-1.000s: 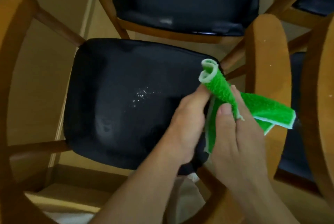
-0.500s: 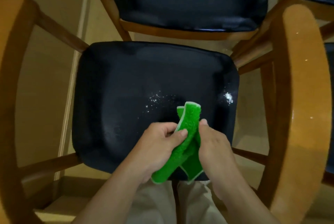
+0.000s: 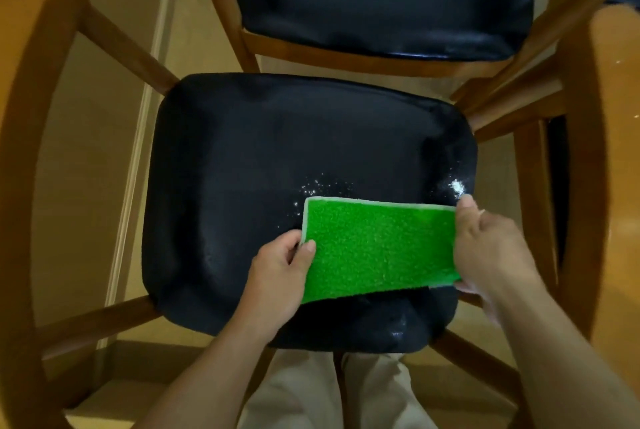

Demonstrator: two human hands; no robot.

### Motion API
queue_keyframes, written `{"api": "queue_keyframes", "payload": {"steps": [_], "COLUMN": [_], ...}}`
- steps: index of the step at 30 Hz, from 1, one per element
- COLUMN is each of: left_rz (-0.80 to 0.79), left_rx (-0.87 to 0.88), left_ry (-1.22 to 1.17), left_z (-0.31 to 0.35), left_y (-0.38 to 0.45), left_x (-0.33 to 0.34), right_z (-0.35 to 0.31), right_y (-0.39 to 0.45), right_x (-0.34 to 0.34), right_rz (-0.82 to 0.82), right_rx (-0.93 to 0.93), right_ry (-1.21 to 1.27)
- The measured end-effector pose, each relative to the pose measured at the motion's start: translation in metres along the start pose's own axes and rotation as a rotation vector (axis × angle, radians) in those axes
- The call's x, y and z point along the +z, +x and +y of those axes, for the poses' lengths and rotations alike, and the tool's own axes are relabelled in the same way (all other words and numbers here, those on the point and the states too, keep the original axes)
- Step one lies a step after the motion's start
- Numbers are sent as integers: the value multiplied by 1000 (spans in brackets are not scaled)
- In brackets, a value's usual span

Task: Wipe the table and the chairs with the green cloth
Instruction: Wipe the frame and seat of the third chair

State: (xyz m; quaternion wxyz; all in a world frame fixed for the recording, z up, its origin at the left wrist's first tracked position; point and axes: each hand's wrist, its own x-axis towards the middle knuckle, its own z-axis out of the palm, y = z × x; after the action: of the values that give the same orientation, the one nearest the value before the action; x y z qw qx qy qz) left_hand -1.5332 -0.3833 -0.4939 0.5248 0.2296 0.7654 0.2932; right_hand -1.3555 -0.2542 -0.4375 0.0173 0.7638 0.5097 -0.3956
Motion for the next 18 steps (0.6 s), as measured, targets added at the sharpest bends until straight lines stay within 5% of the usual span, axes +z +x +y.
{"api": "queue_keyframes", "payload": {"steps": [6,12,18], "left_rz": [-21,-23,154], "left_rx": [-220,-248,-194], "left_ry": [53,185,152], "left_z": [-16,-19,-3], "left_y": [21,22,41], "left_x": [-3,10,25], "right_z": [1,6,13], "right_y": [2,-17,20], "right_x": [39,81,68], "right_rz": [175,0,153], "right_rx": [-154,-292,-79], "right_ry": [-198,-466,-389]}}
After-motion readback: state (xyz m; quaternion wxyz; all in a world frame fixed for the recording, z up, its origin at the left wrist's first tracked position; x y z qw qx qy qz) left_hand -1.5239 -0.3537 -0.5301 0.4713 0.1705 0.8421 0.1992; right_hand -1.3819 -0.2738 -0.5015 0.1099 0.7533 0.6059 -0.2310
